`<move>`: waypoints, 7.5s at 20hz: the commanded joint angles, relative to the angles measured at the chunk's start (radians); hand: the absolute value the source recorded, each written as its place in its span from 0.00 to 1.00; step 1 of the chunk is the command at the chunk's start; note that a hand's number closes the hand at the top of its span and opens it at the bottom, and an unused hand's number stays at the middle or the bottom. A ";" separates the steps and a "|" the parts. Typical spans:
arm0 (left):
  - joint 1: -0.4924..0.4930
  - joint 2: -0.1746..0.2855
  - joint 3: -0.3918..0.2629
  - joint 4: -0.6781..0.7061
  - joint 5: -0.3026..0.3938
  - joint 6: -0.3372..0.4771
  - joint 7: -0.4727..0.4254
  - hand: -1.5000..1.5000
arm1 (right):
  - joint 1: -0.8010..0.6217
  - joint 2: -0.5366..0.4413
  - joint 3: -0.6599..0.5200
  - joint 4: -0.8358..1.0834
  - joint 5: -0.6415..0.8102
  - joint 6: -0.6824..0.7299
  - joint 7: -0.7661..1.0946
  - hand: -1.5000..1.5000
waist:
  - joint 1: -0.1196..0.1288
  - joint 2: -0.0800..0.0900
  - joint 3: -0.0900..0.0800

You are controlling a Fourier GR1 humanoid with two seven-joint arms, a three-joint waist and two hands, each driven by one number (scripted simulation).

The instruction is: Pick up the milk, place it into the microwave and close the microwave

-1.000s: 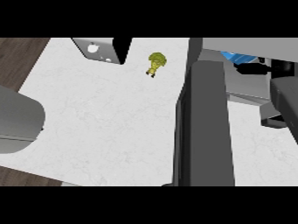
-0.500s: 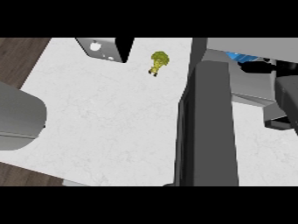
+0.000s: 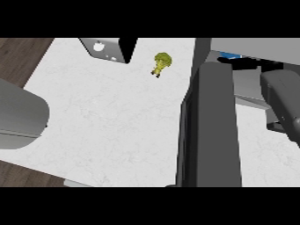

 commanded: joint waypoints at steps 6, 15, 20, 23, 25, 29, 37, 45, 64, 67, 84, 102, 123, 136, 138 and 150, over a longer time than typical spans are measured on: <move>-0.025 0.004 -0.019 0.040 -0.026 -0.009 0.005 0.00 | -0.086 0.080 0.048 0.029 0.050 -0.057 0.118 0.00 | -0.005 -0.012 -0.007; -0.019 0.001 -0.046 0.049 -0.044 -0.022 0.019 0.00 | -0.139 0.160 0.035 0.000 0.046 -0.123 0.121 0.00 | -0.021 -0.024 -0.005; 0.001 -0.039 -0.070 0.081 -0.072 -0.048 -0.001 0.00 | -0.142 0.139 -0.002 -0.020 0.019 -0.170 0.117 0.00 | -0.044 -0.030 -0.007; -0.007 -0.030 -0.080 0.086 -0.076 -0.052 0.009 0.00 | -0.132 0.157 -0.016 -0.023 0.011 -0.191 0.109 0.00 | -0.069 -0.038 -0.006; 0.006 -0.052 -0.098 0.068 -0.107 -0.050 0.010 0.00 | -0.111 0.123 -0.019 -0.024 0.011 -0.167 0.092 0.00 | -0.080 -0.040 -0.006; 0.021 -0.075 -0.100 0.107 -0.147 -0.086 -0.026 0.00 | -0.091 0.132 -0.007 -0.013 0.025 -0.131 0.084 0.00 | -0.100 -0.054 -0.008; 0.025 -0.163 -0.212 0.138 -0.238 -0.167 -0.086 0.00 | 0.009 0.091 -0.055 -0.010 -0.030 0.103 -0.001 0.00 | -0.139 -0.066 -0.007; 0.075 -0.175 -0.346 0.175 -0.347 -0.308 -0.082 0.00 | 0.106 0.153 -0.102 -0.018 -0.099 0.365 -0.102 0.00 | -0.178 -0.089 -0.008; -0.186 -0.228 -0.549 0.475 -0.769 -0.085 -0.292 1.00 | 0.606 0.287 0.022 -0.203 -0.077 0.470 -0.276 0.00 | -0.270 -0.119 -0.014; -0.215 -0.228 -0.547 0.499 -0.810 -0.078 -0.293 1.00 | 0.736 0.244 0.027 -0.269 -0.090 0.532 -0.320 0.00 | -0.277 -0.119 -0.014; -0.391 -0.228 -0.846 0.842 -1.020 0.220 -0.519 1.00 | 1.305 0.155 0.076 -0.976 -0.311 0.786 -0.226 0.00 | -0.275 -0.109 -0.015; -0.693 -0.227 -1.466 1.041 -0.629 0.786 -0.363 1.00 | 1.452 0.066 0.205 -1.550 -0.624 0.910 0.112 0.00 | -0.324 -0.095 -0.015; -1.094 -0.227 -1.406 1.177 -0.295 1.199 -0.372 1.00 | 1.458 -0.007 0.263 -1.836 -0.784 0.876 0.352 0.00 | -0.440 -0.066 -0.016; -1.246 -0.228 -1.318 1.357 -0.104 1.175 -0.461 1.00 | 1.421 -0.045 0.244 -1.897 -0.861 0.838 0.435 0.00 | -0.467 -0.035 -0.015; -1.256 -0.228 -1.315 1.386 -0.077 1.182 -0.466 1.00 | 1.426 -0.040 0.248 -1.923 -0.861 0.815 0.451 0.00 | -0.476 -0.038 -0.016; -1.282 -0.228 -1.264 1.455 0.077 1.147 -0.526 1.00 | 1.414 -0.073 0.223 -1.932 -0.928 0.828 0.477 0.00 | -0.507 -0.026 -0.013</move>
